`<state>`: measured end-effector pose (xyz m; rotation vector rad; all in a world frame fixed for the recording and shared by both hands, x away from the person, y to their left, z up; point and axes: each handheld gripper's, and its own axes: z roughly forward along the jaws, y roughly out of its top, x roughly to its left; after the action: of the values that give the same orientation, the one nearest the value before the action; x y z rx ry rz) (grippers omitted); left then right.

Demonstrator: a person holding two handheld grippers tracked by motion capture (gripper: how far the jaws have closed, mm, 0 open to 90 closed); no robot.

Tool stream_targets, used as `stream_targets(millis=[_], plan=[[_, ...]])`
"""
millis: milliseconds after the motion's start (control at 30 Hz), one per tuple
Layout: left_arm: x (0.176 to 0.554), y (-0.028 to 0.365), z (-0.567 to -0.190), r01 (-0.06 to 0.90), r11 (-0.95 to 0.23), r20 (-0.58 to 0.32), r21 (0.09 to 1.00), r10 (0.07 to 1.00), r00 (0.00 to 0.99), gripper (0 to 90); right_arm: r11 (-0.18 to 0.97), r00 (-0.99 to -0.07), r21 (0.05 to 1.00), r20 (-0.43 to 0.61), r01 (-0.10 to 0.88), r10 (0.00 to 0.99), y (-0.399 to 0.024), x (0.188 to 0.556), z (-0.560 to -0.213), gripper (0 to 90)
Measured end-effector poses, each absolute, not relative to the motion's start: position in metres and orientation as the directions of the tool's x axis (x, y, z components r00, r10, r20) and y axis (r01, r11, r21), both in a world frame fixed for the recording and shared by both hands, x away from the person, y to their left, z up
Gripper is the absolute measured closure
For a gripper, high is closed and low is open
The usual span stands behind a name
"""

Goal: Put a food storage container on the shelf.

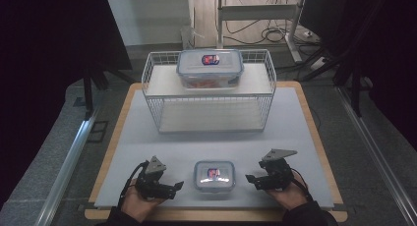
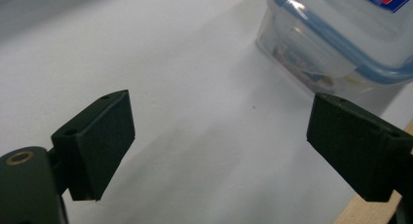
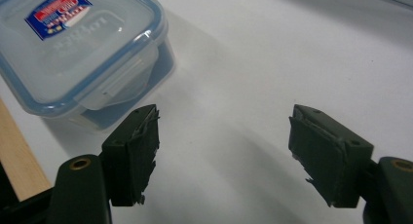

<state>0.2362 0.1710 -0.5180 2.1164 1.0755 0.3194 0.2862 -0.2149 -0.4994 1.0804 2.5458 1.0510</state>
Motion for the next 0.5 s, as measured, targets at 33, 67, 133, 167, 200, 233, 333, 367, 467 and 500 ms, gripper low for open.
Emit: stream_targets(millis=[33,67,133,167,200,233,333,367,467,500], plan=[[0.236,0.17,-0.518,0.596,-0.388,-0.096,0.703,0.778,0.62,11.0,0.479,-0.719,0.678,0.107,0.558,0.686,-0.215,0.286,-0.499,26.8],[0.236,0.17,-0.517,0.595,-0.388,-0.097,0.703,0.777,0.622,11.6,0.474,-0.718,0.677,0.116,0.563,0.687,-0.214,0.285,-0.498,26.9],[0.236,0.169,-0.516,0.597,-0.383,-0.105,0.705,0.777,0.621,14.2,0.478,-0.721,0.676,0.114,0.561,0.684,-0.214,0.284,-0.497,27.2],[0.236,0.169,-0.515,0.597,-0.381,-0.109,0.706,0.774,0.624,15.6,0.48,-0.72,0.674,0.112,0.561,0.685,-0.213,0.284,-0.496,28.1],[0.236,0.169,-0.514,0.595,-0.38,-0.111,0.709,0.772,0.626,16.8,0.48,-0.721,0.674,0.114,0.561,0.684,-0.213,0.283,-0.495,29.3],[0.236,0.168,-0.513,0.593,-0.378,-0.114,0.711,0.77,0.628,18.1,0.479,-0.722,0.674,0.118,0.562,0.682,-0.212,0.282,-0.495,30.6],[0.237,0.168,-0.512,0.593,-0.363,-0.141,0.719,0.759,0.636,20.7,0.485,-0.729,0.675,0.116,0.556,0.674,-0.211,0.281,-0.491,33.9],[0.238,0.167,-0.511,0.594,-0.362,-0.147,0.719,0.755,0.639,21.0,0.482,-0.731,0.677,0.123,0.556,0.671,-0.21,0.28,-0.49,35.1],[0.238,0.163,-0.508,0.581,-0.381,-0.145,0.719,0.735,0.662,20.4,0.492,-0.743,0.672,0.133,0.554,0.656,-0.209,0.278,-0.487,38.2],[0.239,0.161,-0.507,0.576,-0.387,-0.144,0.72,0.729,0.669,19.7,0.494,-0.746,0.67,0.136,0.554,0.652,-0.209,0.278,-0.486,38.6]])
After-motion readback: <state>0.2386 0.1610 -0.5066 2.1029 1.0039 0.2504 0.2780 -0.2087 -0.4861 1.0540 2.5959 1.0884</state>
